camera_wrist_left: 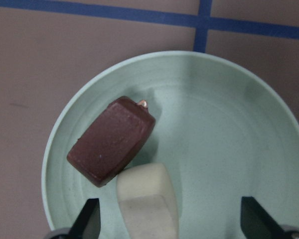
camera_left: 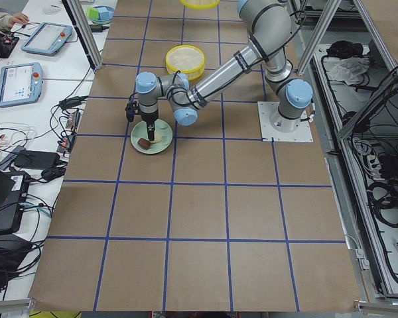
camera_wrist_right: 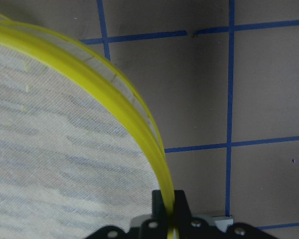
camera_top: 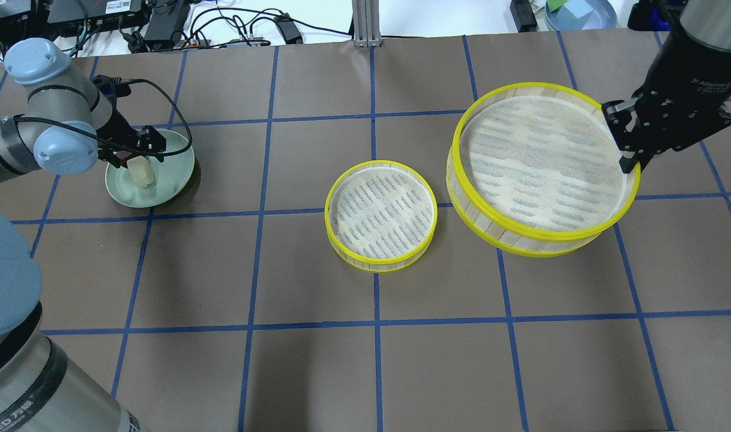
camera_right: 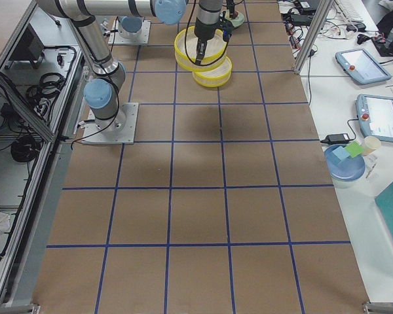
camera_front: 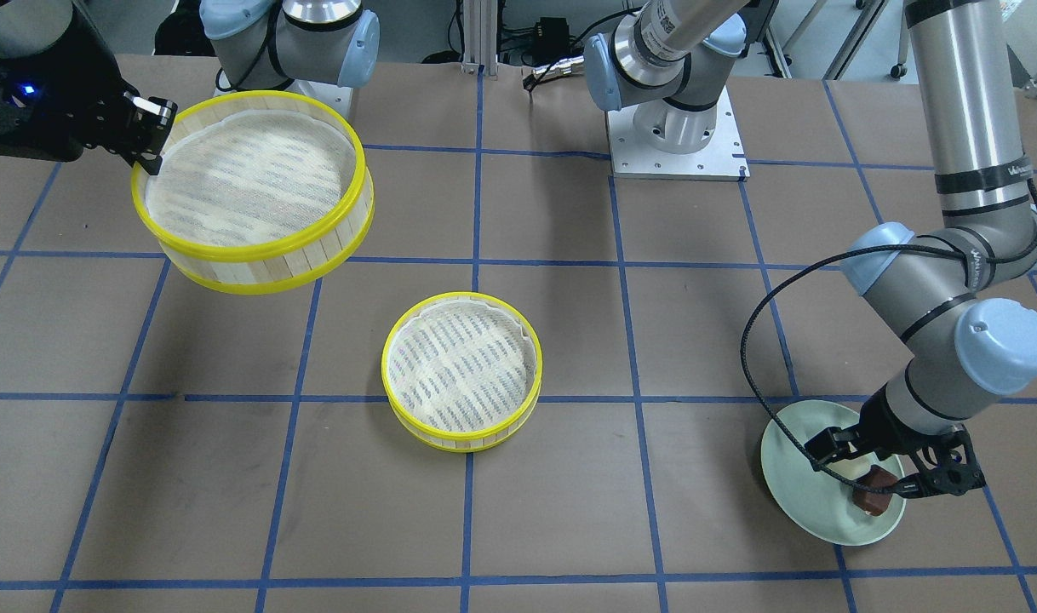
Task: Place buns in different layers of steamer
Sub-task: 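Grasp the white bun on the plate with the left gripper and lift it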
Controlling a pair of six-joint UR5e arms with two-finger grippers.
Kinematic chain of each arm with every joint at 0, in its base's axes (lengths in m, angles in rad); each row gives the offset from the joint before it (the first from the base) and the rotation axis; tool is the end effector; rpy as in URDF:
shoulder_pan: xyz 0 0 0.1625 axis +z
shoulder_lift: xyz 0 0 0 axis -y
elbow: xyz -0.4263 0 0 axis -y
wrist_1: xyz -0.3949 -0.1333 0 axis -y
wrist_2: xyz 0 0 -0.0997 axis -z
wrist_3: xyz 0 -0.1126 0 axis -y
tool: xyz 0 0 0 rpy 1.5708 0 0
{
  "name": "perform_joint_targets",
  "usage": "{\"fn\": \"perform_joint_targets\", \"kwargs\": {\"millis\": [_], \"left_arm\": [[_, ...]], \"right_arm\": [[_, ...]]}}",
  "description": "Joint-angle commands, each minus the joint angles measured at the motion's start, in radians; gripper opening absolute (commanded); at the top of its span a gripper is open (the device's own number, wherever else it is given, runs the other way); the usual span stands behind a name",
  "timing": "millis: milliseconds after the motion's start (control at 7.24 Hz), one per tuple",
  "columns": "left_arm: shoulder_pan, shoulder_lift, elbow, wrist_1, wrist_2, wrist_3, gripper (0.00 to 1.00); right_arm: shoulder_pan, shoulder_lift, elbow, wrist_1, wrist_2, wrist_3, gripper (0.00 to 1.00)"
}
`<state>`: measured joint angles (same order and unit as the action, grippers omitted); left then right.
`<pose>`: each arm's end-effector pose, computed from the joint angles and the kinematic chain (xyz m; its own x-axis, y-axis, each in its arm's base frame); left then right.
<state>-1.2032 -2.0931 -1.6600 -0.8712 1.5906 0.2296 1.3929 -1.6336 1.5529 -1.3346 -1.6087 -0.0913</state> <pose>0.1096 -0.6492 0.2019 -0.9894 -0.1399 -0.0392 -0.1364 0.9873 -0.0812 0.0477 -0.4637 0.4932 -0.9964 0.0817 0.0232 0.0843 0.9839 0.1576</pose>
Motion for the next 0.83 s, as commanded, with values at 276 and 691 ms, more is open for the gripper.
{"fn": "perform_joint_targets", "kwargs": {"millis": [276,691], "left_arm": [[0.001,-0.012,-0.001,-0.006,0.011,0.014,0.21],[0.001,-0.013,-0.001,-0.005,0.044,0.030,0.00]], "right_arm": [[0.000,0.000,0.001,0.000,0.000,-0.001,0.00],[0.000,0.000,-0.001,-0.003,0.000,-0.001,0.00]]}}
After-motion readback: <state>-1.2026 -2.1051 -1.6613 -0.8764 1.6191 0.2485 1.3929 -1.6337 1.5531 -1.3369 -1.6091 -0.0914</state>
